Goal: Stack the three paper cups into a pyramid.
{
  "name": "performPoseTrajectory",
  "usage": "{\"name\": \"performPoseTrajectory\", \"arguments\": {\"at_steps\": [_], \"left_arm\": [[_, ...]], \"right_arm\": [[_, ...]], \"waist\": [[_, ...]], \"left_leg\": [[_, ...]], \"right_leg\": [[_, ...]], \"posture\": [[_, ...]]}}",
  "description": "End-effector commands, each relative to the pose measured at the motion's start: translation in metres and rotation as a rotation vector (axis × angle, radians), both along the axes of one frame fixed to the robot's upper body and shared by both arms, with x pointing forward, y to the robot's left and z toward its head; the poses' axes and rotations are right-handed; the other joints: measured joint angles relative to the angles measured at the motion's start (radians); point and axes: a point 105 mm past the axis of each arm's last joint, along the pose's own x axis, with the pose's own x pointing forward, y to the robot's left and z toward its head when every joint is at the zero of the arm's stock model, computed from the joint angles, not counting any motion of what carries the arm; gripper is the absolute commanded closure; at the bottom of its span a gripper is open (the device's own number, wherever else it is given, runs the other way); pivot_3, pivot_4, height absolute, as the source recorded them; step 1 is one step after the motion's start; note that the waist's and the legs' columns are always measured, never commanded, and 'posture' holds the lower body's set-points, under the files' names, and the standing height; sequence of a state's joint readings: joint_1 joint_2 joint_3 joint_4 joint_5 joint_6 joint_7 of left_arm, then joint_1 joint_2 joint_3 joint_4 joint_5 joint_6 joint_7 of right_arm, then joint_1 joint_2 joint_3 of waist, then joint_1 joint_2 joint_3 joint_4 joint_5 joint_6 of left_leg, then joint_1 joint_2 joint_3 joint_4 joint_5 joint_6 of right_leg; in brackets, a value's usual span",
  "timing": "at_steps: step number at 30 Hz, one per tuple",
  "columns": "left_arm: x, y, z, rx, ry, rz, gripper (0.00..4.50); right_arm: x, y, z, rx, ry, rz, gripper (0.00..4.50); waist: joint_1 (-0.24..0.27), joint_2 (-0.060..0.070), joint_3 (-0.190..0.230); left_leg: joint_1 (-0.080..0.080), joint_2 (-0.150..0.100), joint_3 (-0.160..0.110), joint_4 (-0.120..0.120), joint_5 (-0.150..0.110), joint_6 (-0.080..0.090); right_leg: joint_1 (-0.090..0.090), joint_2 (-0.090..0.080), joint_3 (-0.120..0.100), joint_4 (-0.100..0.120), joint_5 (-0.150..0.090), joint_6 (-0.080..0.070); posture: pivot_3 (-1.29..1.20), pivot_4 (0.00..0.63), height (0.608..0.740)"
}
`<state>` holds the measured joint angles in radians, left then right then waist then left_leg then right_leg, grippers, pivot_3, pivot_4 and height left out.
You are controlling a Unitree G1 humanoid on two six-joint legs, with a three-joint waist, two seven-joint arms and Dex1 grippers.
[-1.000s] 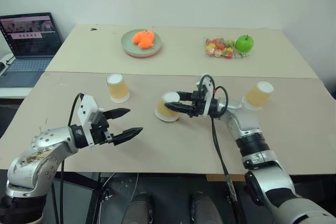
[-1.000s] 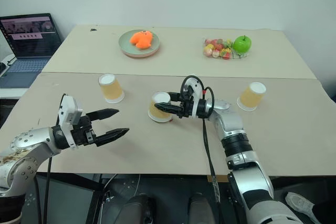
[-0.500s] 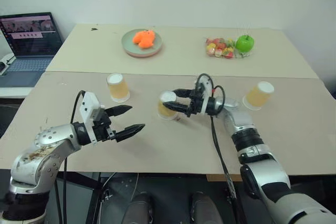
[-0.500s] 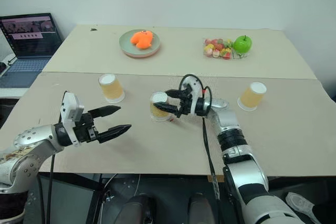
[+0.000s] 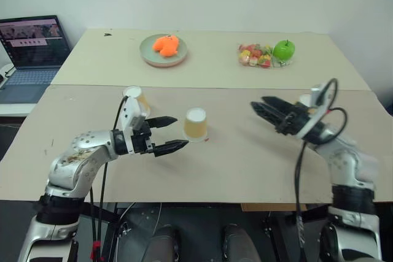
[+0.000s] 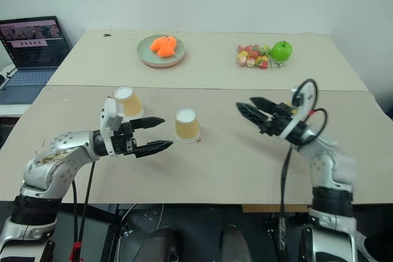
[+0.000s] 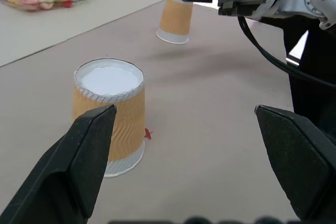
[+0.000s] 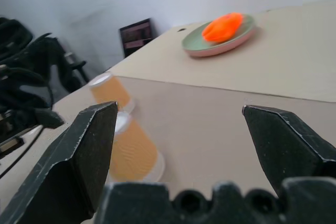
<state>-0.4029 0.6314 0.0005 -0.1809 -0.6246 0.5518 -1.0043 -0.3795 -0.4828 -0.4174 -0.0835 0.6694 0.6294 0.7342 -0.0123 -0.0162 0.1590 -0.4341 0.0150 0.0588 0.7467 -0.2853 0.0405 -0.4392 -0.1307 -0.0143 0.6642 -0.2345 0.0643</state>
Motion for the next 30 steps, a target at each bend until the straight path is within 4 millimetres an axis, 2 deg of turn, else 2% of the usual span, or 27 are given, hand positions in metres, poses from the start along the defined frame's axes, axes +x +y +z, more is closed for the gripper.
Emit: {"name": "performPoseTrajectory", "arguments": {"at_steps": [1,3,6,10,12,15,19,24,30], "left_arm": [[-0.002,-0.006,0.010,0.001,-0.051,-0.054,0.00],[-0.003,-0.008,0.010,0.001,-0.051,-0.070,0.00],[-0.002,-0.011,0.010,0.002,-0.052,-0.090,0.00],[-0.003,-0.018,0.009,0.008,-0.063,-0.128,0.00],[-0.003,-0.020,0.010,0.006,-0.069,-0.136,0.00],[-0.003,-0.023,0.010,0.000,-0.070,-0.137,0.00],[-0.003,-0.021,0.010,-0.001,-0.072,-0.128,0.00],[-0.004,-0.016,0.008,-0.005,-0.066,-0.102,0.00],[-0.005,-0.014,0.008,-0.013,-0.064,-0.076,0.00]], "right_arm": [[-0.021,-0.036,0.025,-0.106,-0.118,-0.235,0.09],[-0.033,-0.051,0.022,-0.151,-0.114,-0.334,0.09],[-0.039,-0.074,0.008,-0.258,-0.067,-0.469,0.09],[-0.033,-0.108,-0.013,-0.429,0.017,-0.612,0.09],[-0.028,-0.119,-0.017,-0.473,0.028,-0.648,0.09],[-0.016,-0.123,-0.020,-0.472,0.036,-0.632,0.09],[-0.002,-0.118,-0.023,-0.451,0.037,-0.592,0.09],[0.007,-0.109,-0.018,-0.403,0.018,-0.543,0.09],[0.014,-0.109,-0.018,-0.372,0.022,-0.536,0.09]], "waist": [[0.001,0.000,0.000],[0.004,0.000,0.000],[0.006,0.000,0.000],[0.001,0.000,0.000],[0.000,0.000,0.000],[-0.005,0.000,0.000],[-0.005,0.000,0.000],[0.001,-0.001,0.000],[0.001,-0.001,0.000]], "left_leg": [[0.000,0.000,0.000,0.000,0.000,0.000],[0.000,0.000,0.000,0.000,0.000,0.000],[0.000,0.000,0.000,0.001,0.000,0.001],[0.001,0.000,0.001,0.001,0.000,0.001],[0.003,0.000,0.001,0.000,0.000,0.001],[0.003,0.000,0.001,0.000,0.000,0.001],[0.003,0.000,0.001,0.000,0.000,0.001],[0.002,0.000,0.001,0.000,0.000,0.001],[0.002,0.000,0.001,0.000,0.000,0.001]], "right_leg": [[0.000,0.000,0.000,0.000,0.000,0.000],[0.000,0.000,0.000,-0.001,0.000,0.000],[0.001,0.000,0.001,-0.001,0.000,0.000],[0.001,0.000,0.001,0.000,0.000,0.000],[0.002,0.000,0.001,0.000,0.000,0.000],[0.002,0.001,0.003,0.000,0.000,0.000],[0.001,0.001,0.003,0.000,0.000,0.000],[0.002,0.001,0.003,-0.001,0.000,0.000],[0.002,0.001,0.002,-0.001,0.000,0.000]], "posture": [[0.00,0.150,0.676],[0.00,0.150,0.676],[0.00,0.150,0.676],[0.00,0.150,0.676],[0.00,0.150,0.676],[0.00,0.150,0.676],[0.00,0.150,0.676],[0.00,0.150,0.676],[0.00,0.150,0.676]]}}
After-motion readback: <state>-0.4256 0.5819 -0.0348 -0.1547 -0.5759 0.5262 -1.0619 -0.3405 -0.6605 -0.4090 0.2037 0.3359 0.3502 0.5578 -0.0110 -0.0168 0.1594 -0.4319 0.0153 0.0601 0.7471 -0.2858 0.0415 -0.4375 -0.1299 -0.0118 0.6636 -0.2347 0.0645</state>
